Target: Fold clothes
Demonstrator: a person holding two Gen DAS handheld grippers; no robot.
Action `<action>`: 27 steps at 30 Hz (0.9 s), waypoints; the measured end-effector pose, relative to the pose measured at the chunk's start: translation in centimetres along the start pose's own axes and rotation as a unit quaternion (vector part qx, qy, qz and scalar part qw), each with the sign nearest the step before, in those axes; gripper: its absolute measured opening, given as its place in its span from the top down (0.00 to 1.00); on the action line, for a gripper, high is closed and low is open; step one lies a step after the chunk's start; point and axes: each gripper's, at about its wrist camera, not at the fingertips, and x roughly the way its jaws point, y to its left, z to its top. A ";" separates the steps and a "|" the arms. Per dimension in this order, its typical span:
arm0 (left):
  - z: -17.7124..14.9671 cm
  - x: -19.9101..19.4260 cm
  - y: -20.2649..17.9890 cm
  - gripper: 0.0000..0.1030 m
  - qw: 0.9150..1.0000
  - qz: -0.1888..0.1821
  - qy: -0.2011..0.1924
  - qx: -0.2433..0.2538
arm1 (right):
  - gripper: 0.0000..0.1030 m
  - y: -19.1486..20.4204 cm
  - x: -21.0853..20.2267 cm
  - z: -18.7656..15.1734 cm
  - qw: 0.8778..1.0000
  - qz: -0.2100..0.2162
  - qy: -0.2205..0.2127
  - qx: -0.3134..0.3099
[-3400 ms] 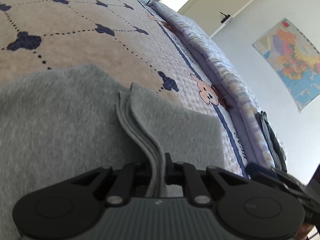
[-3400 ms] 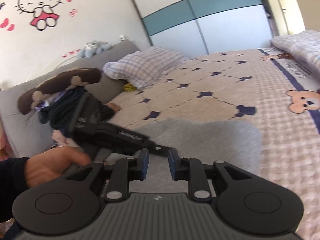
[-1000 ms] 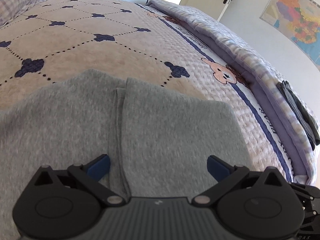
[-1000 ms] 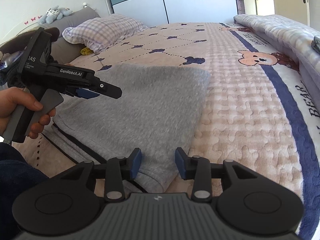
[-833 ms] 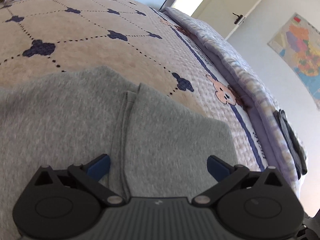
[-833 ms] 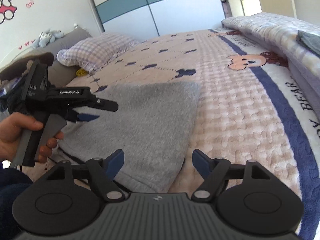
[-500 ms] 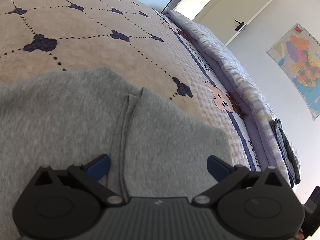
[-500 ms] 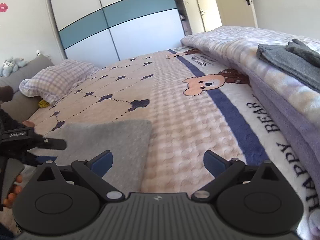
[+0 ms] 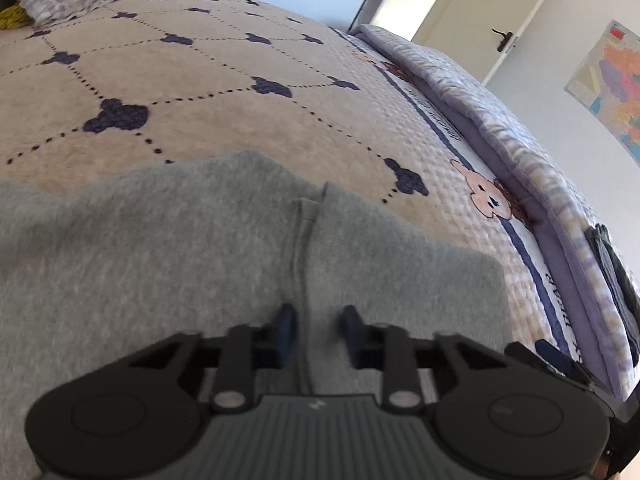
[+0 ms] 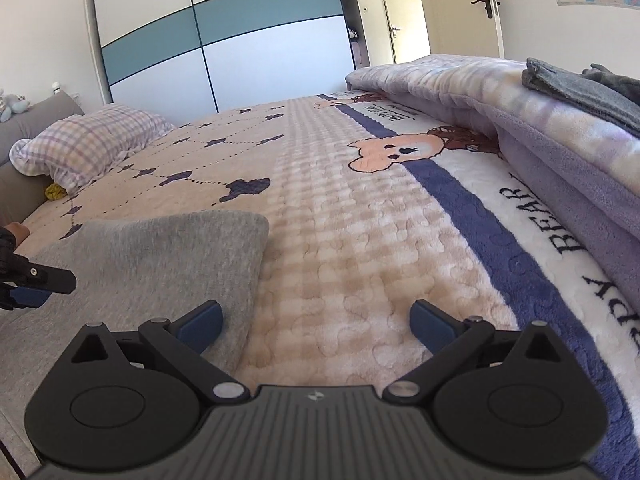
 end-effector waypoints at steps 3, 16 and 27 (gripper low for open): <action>-0.2 -0.2 0.5 0.83 1.000 -0.015 -0.002 -0.012 | 0.00 0.2 0.0 -0.1 1.000 -0.003 -0.001 -0.003; -0.4 -0.1 -0.5 0.78 0.999 -0.021 -0.002 0.024 | 0.00 -0.1 -0.3 -0.3 1.000 0.008 -0.007 0.012; 0.4 -3.4 -0.1 0.90 0.998 -0.027 -0.033 0.037 | 0.00 -0.3 -0.3 -0.3 1.000 0.010 -0.008 0.016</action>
